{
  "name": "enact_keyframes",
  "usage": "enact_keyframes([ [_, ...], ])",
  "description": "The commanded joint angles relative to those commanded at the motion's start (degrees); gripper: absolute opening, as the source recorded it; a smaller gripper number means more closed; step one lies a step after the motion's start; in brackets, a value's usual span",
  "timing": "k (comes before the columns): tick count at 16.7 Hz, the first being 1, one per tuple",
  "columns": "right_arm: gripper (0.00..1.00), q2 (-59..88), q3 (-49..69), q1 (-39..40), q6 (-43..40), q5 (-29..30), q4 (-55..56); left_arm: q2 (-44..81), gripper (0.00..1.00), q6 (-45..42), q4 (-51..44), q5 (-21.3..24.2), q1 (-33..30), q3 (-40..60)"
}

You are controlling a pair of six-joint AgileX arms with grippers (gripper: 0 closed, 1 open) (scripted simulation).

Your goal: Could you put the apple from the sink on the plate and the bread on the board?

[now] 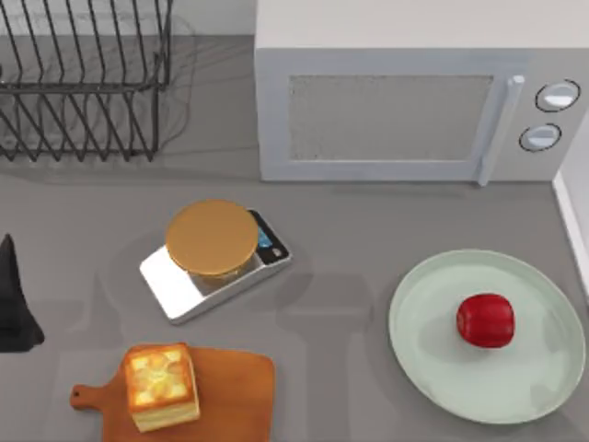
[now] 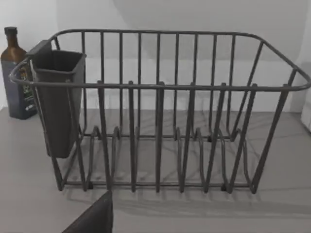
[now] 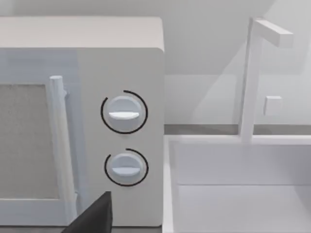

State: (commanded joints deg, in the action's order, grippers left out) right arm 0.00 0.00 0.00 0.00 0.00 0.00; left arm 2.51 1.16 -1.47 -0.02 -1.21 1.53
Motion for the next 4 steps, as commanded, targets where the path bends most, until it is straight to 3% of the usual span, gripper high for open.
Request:
enact_keyframes([
  [4, 1.0, 0.0, 0.0, 0.0, 0.0, 0.0, 0.0, -2.51, 1.0, -1.16, 1.47, 0.02, 1.21, -1.53],
])
